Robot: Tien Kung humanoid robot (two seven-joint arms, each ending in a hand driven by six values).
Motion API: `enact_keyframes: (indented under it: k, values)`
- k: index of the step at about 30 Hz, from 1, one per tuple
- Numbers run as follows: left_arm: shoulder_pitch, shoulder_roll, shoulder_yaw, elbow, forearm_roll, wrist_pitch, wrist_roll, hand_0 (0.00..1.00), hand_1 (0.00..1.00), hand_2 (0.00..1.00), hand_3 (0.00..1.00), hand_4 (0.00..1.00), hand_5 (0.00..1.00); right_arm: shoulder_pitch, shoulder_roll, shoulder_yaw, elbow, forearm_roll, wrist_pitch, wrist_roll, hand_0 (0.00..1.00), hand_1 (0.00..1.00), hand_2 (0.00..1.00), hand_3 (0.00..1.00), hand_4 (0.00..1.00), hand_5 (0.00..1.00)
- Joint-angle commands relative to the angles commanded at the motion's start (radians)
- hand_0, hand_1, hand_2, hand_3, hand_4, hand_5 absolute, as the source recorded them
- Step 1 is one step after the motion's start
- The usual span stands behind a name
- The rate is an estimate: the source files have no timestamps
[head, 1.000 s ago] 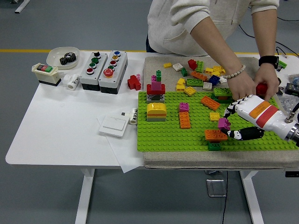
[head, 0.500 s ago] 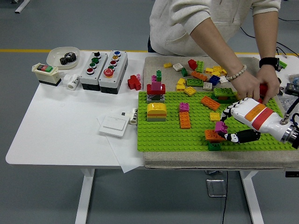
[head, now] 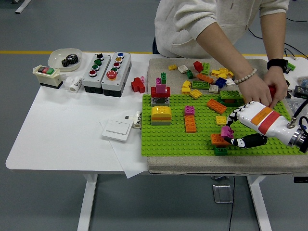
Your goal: Pick up the brick,pile it on top of brick,press brick,pick up the brick,pile it on top of brick,press brick
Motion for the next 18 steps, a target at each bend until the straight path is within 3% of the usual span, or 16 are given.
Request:
enact_keyframes:
  k: [18]
  values:
    - [-0.005, 0.001, 0.004, 0.000, -0.006, 0.001, -0.003, 0.748, 0.737, 0.739, 0.592, 0.648, 0.669, 0.018, 0.009, -0.018, -0.004, -0.008, 0.006, -0.001, 0.426, 0.501, 0.534, 0.513, 0.744, 0.603]
